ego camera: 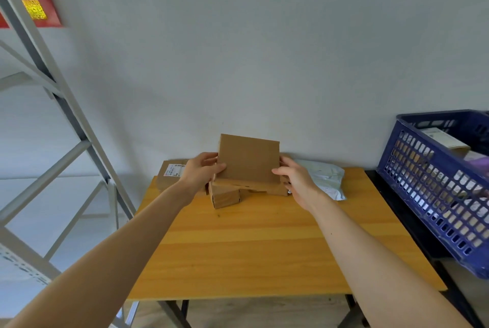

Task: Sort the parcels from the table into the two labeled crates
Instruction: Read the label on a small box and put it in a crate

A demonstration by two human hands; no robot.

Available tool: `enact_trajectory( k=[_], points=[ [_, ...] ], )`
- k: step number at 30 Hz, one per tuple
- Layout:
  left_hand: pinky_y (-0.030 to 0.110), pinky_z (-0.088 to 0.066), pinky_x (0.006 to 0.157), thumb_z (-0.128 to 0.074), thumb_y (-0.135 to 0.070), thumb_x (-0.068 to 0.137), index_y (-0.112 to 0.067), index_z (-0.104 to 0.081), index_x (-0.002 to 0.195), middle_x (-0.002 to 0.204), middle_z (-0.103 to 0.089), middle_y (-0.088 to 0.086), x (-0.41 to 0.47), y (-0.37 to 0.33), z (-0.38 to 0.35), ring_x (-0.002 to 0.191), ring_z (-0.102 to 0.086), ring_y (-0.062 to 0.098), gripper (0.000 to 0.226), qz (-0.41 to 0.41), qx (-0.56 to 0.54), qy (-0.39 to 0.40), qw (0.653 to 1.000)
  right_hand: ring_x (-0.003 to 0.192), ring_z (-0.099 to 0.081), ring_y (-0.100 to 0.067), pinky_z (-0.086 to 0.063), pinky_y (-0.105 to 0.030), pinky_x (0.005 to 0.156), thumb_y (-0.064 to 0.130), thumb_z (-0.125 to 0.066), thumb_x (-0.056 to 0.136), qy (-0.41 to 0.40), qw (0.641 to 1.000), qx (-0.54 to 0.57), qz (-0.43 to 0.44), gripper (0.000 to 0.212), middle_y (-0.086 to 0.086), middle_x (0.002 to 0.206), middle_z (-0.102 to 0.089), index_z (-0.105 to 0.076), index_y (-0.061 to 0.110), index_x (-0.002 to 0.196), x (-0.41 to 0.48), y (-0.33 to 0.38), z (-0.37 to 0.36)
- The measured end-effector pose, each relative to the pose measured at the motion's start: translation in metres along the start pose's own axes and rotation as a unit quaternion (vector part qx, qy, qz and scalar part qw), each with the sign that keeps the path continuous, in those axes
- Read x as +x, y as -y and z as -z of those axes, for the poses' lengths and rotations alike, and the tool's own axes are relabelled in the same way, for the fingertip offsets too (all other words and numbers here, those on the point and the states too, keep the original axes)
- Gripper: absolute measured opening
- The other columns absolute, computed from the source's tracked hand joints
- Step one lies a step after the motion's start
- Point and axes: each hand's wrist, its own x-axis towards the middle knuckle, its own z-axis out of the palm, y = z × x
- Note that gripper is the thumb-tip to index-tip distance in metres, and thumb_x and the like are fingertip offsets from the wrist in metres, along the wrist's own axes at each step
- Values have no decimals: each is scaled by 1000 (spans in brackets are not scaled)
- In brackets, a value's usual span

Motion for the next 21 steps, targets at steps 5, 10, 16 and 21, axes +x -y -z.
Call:
enact_trajectory(
  k=[5,10,16,21],
  points=[
    [45,-48,99,-71,6,79,-14,-44,139,130,-57,2,-12,6,11,116,-58,24,69,-27,32,11,999,114,-61,-17,-45,-38,101,27,-58,94,8,998,55,4,20,6,117,-68,-63,29,113,-17,0,-14],
    [45,-50,97,-76,-23,82,-20,-51,133,127,-59,-3,-22,12,19,114,-58,20,56,-18,-23,22,999,110,-63,-22,-47,-40,98,47,-58,93,-34,994,102,-22,42,6,120,-62,-54,21,127,-30,-3,-28],
    [49,-51,96,-67,-40,88,-19,-60,113,118,-63,2,-31,17,22,109,-60,25,34,3,-70,11,997,101,-63,-20,-46,-37,92,43,-57,94,-96,992,73,-28,30,5,109,-62,-53,16,109,-44,-10,-41],
    [54,-45,98,-65,-45,88,-23,-56,114,122,-57,-1,-33,20,29,116,-52,25,36,13,-79,14,997,100,-61,-19,-45,-38,92,34,-64,91,-87,994,59,-27,26,11,107,-59,-56,24,114,-56,-13,-49]
  ],
)
